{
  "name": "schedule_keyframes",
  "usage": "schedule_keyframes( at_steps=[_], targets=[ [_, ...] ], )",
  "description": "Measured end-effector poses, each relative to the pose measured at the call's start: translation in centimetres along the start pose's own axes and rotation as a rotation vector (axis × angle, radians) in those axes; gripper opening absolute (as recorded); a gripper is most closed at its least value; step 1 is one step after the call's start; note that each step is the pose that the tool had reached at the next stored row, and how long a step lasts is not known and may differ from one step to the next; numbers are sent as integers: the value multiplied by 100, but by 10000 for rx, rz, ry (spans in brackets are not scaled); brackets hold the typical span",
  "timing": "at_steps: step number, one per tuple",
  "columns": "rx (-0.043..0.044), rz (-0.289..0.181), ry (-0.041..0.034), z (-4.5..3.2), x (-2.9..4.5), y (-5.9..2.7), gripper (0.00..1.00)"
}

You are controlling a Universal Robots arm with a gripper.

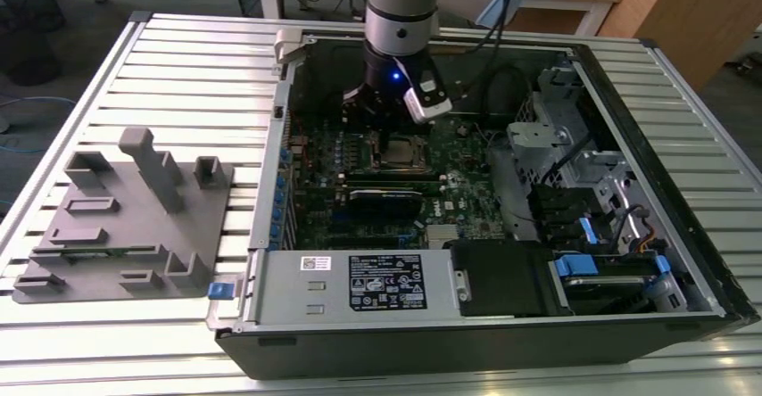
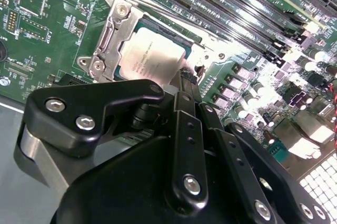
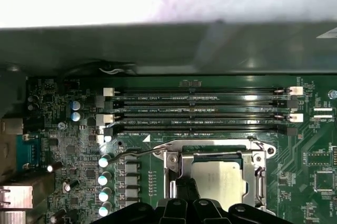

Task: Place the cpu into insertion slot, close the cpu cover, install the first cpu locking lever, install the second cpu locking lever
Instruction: 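Close the cpu cover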

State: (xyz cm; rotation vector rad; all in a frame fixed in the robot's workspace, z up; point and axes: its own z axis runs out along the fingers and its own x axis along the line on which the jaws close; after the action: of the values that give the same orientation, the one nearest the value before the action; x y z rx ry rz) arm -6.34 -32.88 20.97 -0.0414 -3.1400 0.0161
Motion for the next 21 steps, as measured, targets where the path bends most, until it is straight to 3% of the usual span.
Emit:
schedule_keyframes(
  at_steps=[5, 21],
  targets=[
    [3, -1, 0, 51, 11, 0, 11],
    [5, -1, -4, 83, 42, -1, 11]
  ],
)
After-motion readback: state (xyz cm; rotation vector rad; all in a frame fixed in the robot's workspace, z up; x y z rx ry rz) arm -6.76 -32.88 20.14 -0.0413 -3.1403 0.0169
